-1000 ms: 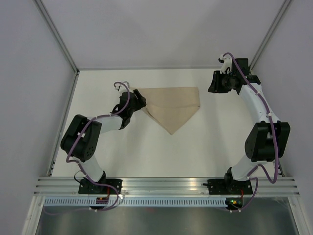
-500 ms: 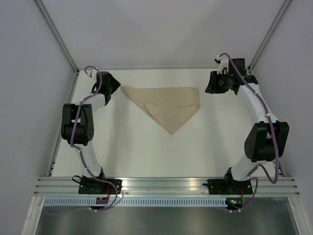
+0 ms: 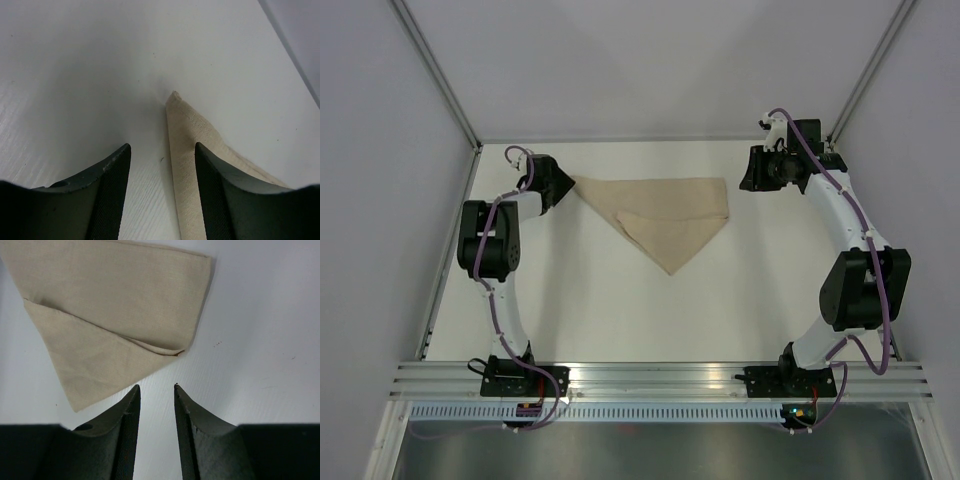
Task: Fold the napkin, place the utensils inside, and roll it up
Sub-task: Fold the napkin at the center of the board.
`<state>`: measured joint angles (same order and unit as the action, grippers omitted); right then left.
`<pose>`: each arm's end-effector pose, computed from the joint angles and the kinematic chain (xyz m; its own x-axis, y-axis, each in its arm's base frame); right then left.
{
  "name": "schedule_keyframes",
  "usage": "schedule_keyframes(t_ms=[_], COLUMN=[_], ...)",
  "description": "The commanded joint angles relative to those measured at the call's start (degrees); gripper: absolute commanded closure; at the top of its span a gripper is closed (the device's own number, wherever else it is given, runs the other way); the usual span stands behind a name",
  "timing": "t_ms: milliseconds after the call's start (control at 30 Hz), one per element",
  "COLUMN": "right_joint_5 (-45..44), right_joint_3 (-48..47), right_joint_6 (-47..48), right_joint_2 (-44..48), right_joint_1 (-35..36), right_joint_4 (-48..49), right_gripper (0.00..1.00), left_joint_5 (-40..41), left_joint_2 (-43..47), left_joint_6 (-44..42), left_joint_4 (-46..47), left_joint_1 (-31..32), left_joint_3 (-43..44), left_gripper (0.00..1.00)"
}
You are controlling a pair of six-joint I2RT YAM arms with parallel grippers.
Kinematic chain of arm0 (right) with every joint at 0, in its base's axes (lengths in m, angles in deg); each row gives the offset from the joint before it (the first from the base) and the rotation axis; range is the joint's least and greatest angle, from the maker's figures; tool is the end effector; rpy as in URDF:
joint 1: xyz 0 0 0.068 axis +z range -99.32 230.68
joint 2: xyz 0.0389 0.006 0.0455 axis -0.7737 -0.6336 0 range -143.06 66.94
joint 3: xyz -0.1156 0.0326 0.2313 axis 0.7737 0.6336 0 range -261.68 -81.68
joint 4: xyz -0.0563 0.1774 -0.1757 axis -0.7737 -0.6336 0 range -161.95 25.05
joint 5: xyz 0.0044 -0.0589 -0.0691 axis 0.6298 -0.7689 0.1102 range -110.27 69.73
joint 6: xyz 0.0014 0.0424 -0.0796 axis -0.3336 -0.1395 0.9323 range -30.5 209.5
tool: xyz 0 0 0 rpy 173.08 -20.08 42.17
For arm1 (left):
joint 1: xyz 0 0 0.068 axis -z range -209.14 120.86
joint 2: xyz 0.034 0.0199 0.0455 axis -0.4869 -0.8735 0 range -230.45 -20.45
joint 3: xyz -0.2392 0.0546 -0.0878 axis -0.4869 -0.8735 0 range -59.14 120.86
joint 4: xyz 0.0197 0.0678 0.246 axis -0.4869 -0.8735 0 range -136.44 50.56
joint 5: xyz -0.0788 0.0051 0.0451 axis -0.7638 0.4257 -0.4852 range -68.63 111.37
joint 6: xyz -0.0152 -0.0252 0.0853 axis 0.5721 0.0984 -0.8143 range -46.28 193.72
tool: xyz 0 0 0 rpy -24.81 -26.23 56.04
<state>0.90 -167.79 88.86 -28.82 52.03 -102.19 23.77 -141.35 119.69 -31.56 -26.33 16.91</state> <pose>0.3921 0.0384 0.2737 -0.7328 -0.0067 -0.6805 -0.2604 0.9266 0.2713 0.4840 -0.0203 0.1101 -0.4287 -0.6983 -0.5733 -0.4212 0.7158 -0.5569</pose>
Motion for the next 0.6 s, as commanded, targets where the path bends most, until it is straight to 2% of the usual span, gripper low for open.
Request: schedule_keyframes(t_ms=[0,333,533,567], right_joint_5=[0.28,0.10,0.01,0.01], right_joint_3=[0.06,0.06,0.06,0.15], right_joint_6=[0.20,0.12,0.12,0.12], right_joint_2=[-0.74,-1.00,-1.18,-1.18], right_joint_1=[0.24,0.24,0.32,0.24], right_joint_4=[0.32,0.32,0.32,0.32], right_gripper=[0.61,0.62,0.63,0.63], left_joint_5=[-2.13,-4.68,-5.91,-6.34], left_joint_2=[-2.23,-5.48,-6.10,-6.01], left_joint_6=[4.29,6.23,6.23,5.97], left_joint_4=[1.70,3.37,5.04,6.52], left_joint_1=[-0.26,-0.26,-0.35,-0.35], left_joint_3=[2.26,3.93,4.02,3.58], left_gripper=[0.41,0.51,0.65,0.70])
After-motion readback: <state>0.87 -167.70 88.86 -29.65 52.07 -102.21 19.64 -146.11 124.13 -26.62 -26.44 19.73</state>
